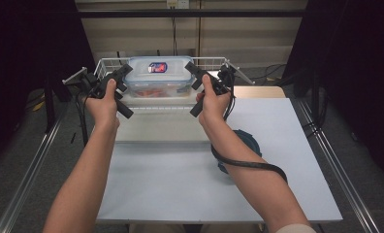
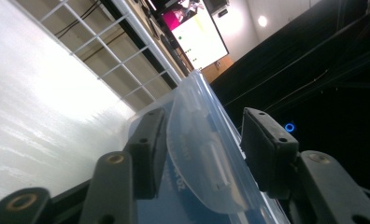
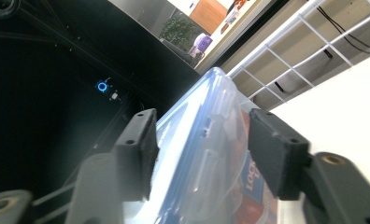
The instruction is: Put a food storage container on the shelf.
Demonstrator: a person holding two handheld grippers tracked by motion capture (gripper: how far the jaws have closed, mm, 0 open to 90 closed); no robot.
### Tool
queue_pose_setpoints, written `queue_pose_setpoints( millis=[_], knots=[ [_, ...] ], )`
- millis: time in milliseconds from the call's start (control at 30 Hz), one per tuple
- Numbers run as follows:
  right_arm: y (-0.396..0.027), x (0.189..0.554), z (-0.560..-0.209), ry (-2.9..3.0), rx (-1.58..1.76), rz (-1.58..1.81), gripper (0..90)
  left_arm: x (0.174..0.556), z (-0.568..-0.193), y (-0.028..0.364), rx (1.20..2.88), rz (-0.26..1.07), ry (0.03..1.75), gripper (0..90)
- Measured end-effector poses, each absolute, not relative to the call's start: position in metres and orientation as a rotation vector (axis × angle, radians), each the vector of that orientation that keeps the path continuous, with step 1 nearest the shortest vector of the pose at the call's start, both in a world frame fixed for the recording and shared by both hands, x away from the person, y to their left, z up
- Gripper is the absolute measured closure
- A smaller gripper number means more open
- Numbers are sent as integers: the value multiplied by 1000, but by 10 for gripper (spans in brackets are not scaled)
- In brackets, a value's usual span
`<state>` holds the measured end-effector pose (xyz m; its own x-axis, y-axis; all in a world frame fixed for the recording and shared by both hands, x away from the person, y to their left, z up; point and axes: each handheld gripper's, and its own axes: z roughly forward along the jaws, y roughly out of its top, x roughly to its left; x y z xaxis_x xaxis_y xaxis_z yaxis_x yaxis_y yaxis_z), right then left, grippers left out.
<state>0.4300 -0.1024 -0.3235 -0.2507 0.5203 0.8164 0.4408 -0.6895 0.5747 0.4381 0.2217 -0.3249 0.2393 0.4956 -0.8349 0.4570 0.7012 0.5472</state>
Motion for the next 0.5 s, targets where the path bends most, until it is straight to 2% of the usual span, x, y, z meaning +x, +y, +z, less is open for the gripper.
queue_pose_setpoints(
  millis=[200,500],
  knots=[
    [-104,418,-317,1228,1823,2138,380,428,-323,220,884,46,1357,361],
    [-112,398,-322,1239,1798,2149,287,405,-322,218,888,64,1322,264]
  ],
)
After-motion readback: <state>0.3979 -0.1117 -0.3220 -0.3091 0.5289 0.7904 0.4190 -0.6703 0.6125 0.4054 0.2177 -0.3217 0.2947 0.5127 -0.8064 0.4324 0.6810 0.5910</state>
